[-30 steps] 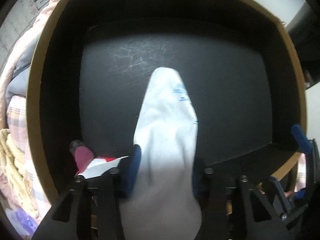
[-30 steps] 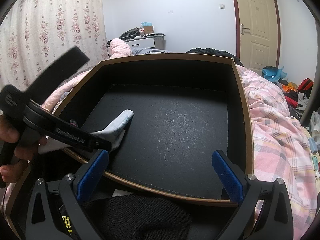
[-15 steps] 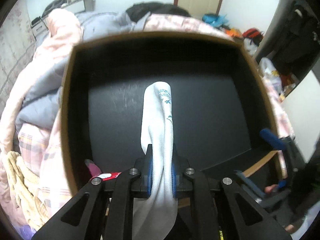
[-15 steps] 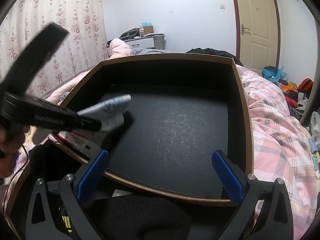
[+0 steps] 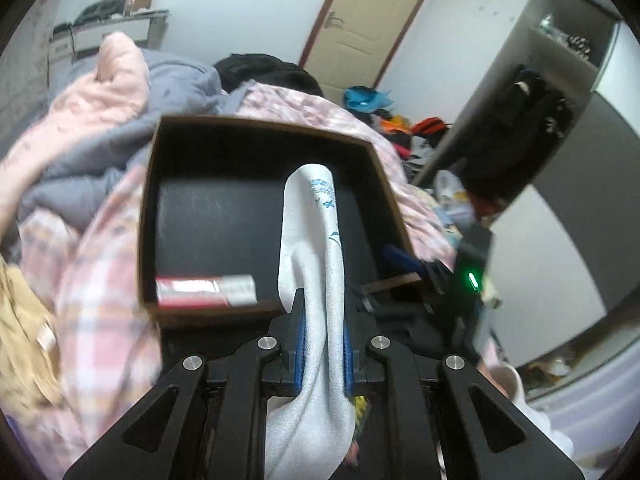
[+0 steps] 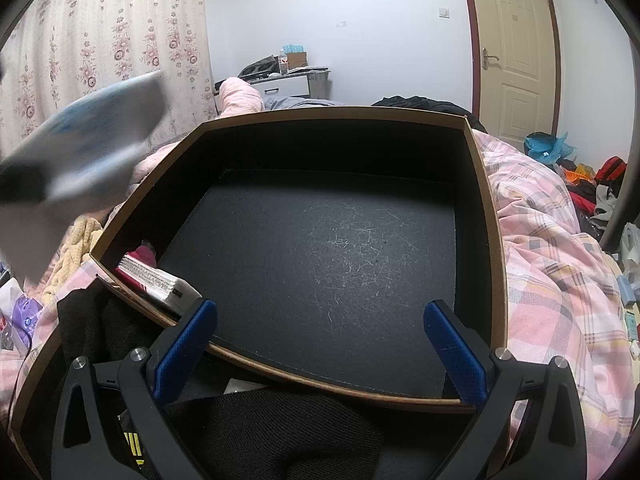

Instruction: Organize soft objects

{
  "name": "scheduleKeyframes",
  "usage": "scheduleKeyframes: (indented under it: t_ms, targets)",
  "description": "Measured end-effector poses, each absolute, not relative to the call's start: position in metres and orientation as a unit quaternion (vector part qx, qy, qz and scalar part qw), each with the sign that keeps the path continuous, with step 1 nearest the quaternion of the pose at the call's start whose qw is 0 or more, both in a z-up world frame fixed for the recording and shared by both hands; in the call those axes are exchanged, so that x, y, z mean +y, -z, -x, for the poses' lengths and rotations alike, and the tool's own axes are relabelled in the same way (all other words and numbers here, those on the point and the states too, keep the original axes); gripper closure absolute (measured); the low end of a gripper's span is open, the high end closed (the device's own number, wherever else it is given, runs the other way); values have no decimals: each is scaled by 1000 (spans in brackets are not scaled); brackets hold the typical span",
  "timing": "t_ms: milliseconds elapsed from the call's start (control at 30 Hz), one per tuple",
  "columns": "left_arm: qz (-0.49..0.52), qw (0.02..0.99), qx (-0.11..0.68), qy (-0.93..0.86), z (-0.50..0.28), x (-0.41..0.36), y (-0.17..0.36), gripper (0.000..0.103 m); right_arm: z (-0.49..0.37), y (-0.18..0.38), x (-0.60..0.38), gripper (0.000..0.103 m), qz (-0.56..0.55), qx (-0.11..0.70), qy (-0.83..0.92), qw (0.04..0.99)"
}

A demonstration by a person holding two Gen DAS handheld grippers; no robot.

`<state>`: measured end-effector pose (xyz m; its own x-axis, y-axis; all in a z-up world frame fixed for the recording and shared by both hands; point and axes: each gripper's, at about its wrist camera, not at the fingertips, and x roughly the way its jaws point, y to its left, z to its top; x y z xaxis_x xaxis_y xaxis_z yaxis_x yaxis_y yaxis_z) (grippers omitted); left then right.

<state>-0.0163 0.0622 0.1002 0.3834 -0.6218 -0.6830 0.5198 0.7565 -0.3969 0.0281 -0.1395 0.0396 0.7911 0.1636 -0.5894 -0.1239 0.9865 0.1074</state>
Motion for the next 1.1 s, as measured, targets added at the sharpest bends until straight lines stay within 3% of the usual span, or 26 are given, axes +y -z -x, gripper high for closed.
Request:
scheduleKeyframes:
  t_ms: [133,467,767,800,867,900,933,1100]
  targets:
    - [72,808,464,356,26,49,-87,93,-28,-40,-140,1,-32,314,-76,946]
    - [-98,821,481,290,46,16,-43,93,-29,-40,-140,1,-32,314,-76,946]
    - [-112,812,500,281,47,14,-28,90,-28,-40,-140,1,-32,313,-76,946]
    - [-114,811,499,282,49,13,-28,84,-28,-40,-140,1,-32,313,-76,946]
    - [-113,816,494,280,51,12,-31,50,-28,-40,-140,1,-33,313,-76,946]
    - [-113,822,487,274,51,10,-33,16,-28,-40,-140,1,-32,313,-76,946]
    - [-111,829,479,268,52,11,-36,6,-28,-40,-140,1,-32,313,-76,946]
    - [-76,834,465,289,53,19,-51,6,-29,-41,-140,1,-33,313,-76,946]
